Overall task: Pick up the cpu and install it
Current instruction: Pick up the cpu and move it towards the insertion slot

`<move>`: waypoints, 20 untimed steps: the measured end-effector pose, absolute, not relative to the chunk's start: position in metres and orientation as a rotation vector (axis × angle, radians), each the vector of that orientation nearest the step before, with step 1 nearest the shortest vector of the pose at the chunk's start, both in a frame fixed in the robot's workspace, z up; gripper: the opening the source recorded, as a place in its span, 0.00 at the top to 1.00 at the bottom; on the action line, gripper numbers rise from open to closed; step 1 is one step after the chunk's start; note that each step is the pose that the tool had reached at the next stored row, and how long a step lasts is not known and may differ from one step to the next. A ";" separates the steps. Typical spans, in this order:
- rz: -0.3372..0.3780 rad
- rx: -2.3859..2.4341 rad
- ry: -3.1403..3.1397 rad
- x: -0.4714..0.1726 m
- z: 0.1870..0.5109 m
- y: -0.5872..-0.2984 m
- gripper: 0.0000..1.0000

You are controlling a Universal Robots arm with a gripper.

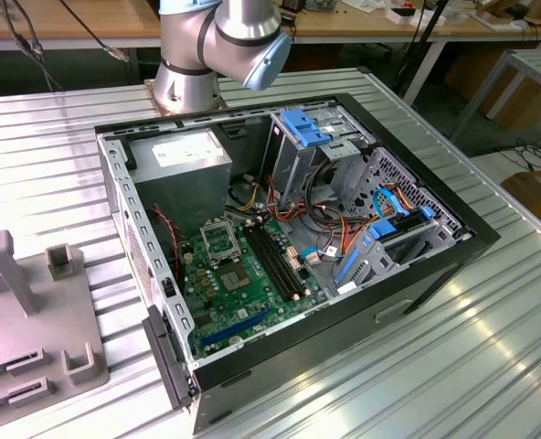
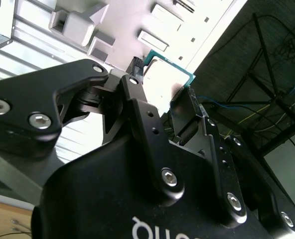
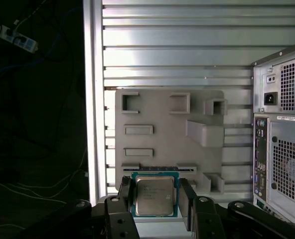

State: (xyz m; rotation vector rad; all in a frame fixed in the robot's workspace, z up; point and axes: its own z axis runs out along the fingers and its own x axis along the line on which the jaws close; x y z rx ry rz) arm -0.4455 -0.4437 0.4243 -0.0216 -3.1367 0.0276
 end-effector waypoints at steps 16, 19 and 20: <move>0.028 -0.022 -3.137 -0.439 0.424 -0.444 0.53; 0.028 -0.022 -3.137 -0.437 0.424 -0.444 0.53; 0.028 -0.022 -3.137 -0.437 0.424 -0.444 0.53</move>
